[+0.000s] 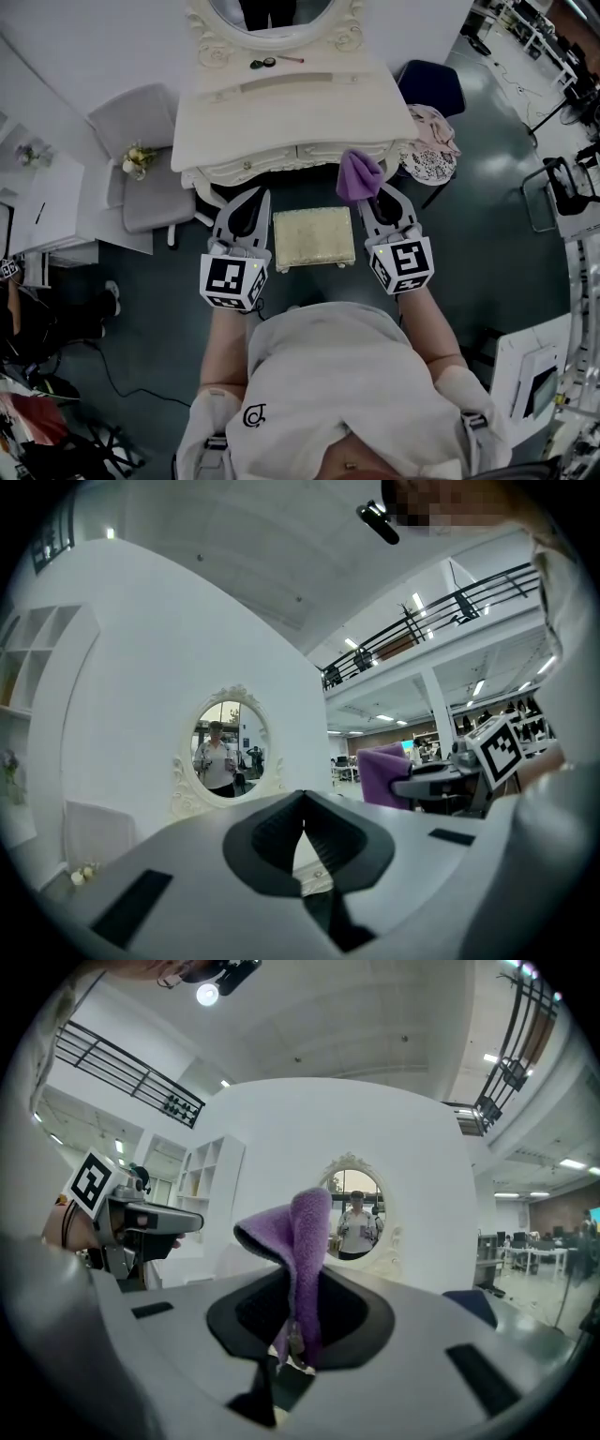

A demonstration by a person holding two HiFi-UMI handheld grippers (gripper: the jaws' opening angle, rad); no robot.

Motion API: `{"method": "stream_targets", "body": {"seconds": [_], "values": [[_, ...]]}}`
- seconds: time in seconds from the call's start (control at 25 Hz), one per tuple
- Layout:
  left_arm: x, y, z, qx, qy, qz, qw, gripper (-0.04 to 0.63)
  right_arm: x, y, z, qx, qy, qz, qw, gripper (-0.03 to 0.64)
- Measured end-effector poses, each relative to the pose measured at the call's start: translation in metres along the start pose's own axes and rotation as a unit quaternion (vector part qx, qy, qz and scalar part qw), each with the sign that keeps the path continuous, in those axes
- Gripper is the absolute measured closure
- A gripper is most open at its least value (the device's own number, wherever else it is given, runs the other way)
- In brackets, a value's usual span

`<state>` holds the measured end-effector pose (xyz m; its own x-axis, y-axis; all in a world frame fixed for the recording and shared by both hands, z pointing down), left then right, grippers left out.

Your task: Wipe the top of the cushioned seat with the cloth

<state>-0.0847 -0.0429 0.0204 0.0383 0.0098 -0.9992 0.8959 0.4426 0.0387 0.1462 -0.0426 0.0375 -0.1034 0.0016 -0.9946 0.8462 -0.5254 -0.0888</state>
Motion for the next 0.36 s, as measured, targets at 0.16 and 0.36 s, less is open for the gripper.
{"method": "stream_targets", "body": {"seconds": [0.16, 0.36], "values": [[-0.0016, -0.0013, 0.0027, 0.003, -0.001, 0.003, 1.0000, 0.583, -0.0054, 0.0004, 0.0035, 0.003, -0.004, 0.000, 1.000, 0.549], [0.0005, -0.0013, 0.0081, 0.011, 0.004, 0.016, 0.9998, 0.583, -0.0095, 0.0051, 0.0072, 0.005, -0.012, 0.012, 1.000, 0.549]]}}
Point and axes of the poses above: the fingertips, and each gripper's own axes: z forward along the fingers, y to its right, x out of its top, the point moved 5 cm from there along -z, backward along the fingers, and after that the axes turned 7 degrees about x, right-handed, at the moved point
